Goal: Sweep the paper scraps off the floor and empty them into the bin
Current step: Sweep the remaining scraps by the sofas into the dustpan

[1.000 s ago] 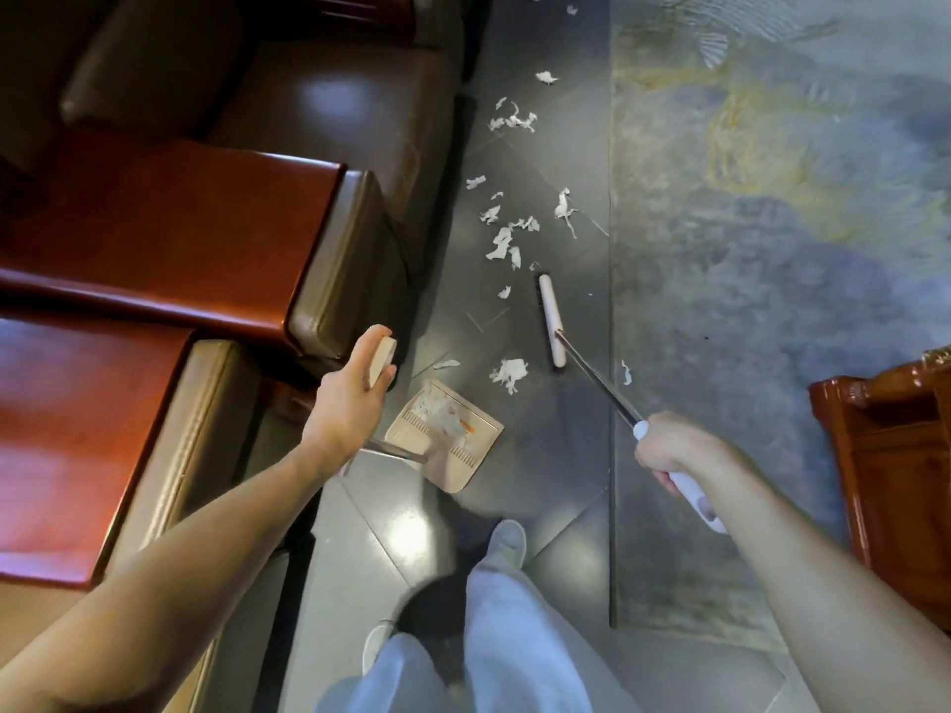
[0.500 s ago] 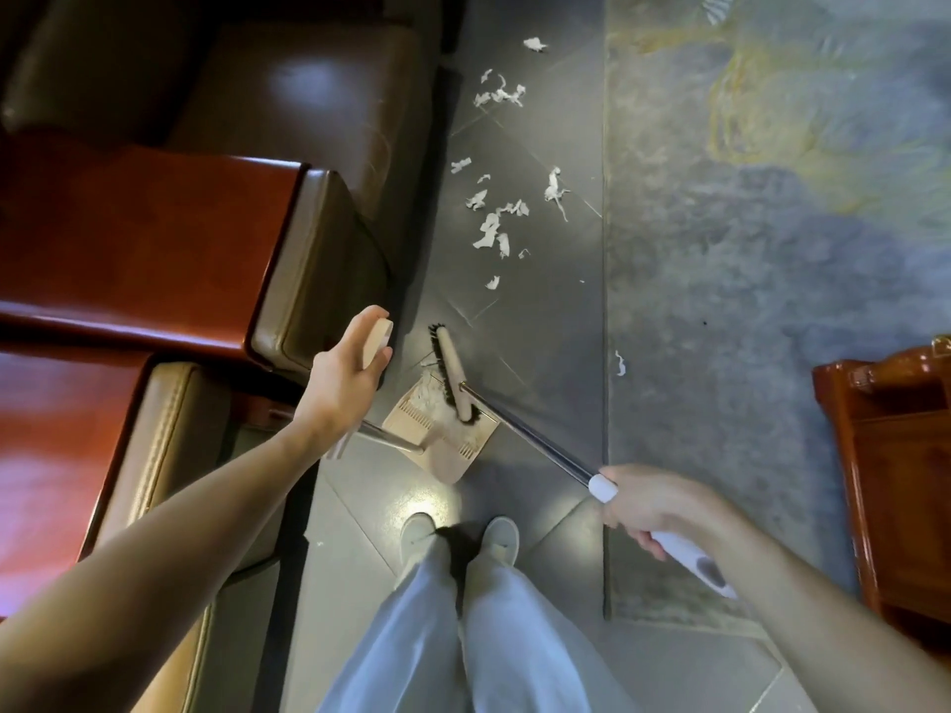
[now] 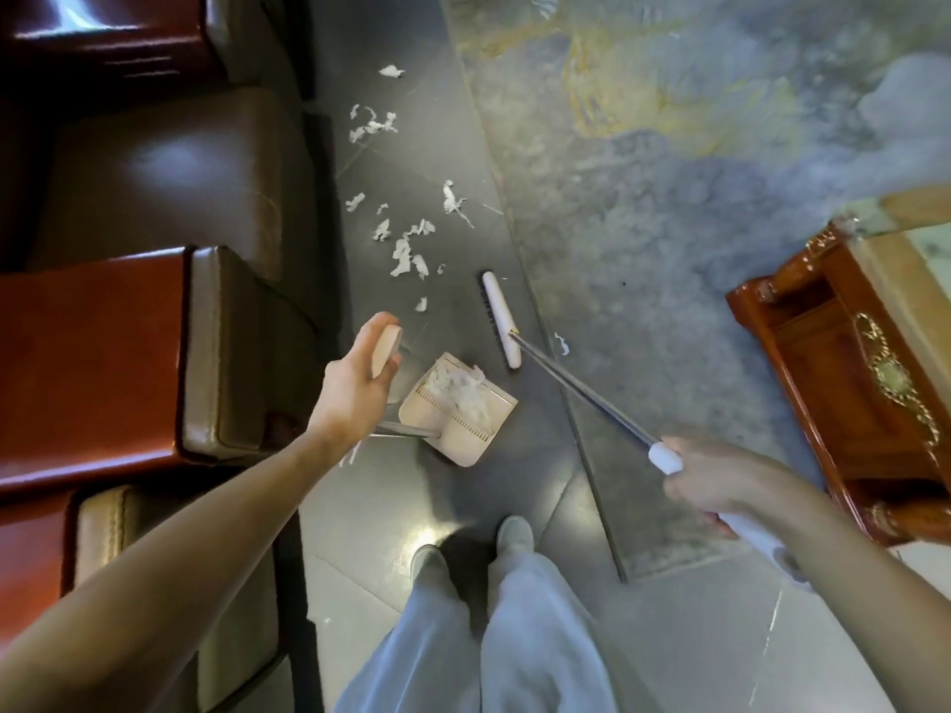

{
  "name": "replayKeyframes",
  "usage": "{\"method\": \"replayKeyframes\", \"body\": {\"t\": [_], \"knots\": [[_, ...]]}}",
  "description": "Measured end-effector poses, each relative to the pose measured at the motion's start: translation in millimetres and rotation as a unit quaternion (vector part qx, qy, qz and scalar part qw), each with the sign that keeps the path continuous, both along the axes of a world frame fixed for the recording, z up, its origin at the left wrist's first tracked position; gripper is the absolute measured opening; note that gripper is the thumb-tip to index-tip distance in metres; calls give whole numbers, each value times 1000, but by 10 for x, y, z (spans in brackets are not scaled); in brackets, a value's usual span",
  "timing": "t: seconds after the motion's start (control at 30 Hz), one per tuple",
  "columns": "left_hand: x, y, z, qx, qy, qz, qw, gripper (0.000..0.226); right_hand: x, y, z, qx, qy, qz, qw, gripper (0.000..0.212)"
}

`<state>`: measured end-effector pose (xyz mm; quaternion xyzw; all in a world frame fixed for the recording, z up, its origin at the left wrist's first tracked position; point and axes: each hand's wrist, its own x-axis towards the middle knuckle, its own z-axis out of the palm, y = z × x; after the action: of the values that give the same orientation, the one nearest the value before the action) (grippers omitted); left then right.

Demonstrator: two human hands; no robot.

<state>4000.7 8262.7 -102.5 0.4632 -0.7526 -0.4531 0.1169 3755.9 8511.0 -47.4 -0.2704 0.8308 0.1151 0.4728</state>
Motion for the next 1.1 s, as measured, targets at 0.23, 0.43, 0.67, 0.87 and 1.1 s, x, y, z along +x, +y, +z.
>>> {"method": "replayKeyframes", "body": {"t": [0.23,0.43,0.67,0.87,1.1], "knots": [[-698,53,-69,-8,-12,0,1000,37,-703,14,-120,20,48,-44,998,29],[-1289,36,-190,-1,-52,-7,999,28,-1153,-279,-336,32,76,-21,996,27],[-1824,-59,-216,-19,-71,-20,997,31,-1069,-227,-513,5,-45,-18,999,40],[-1776,-113,-206,-23,-73,-26,997,30,-1112,177,-99,30,-92,-3,995,55],[-1292,-73,-150,-28,-63,12,998,29,-874,28,-11,35,-26,86,995,57]]}}
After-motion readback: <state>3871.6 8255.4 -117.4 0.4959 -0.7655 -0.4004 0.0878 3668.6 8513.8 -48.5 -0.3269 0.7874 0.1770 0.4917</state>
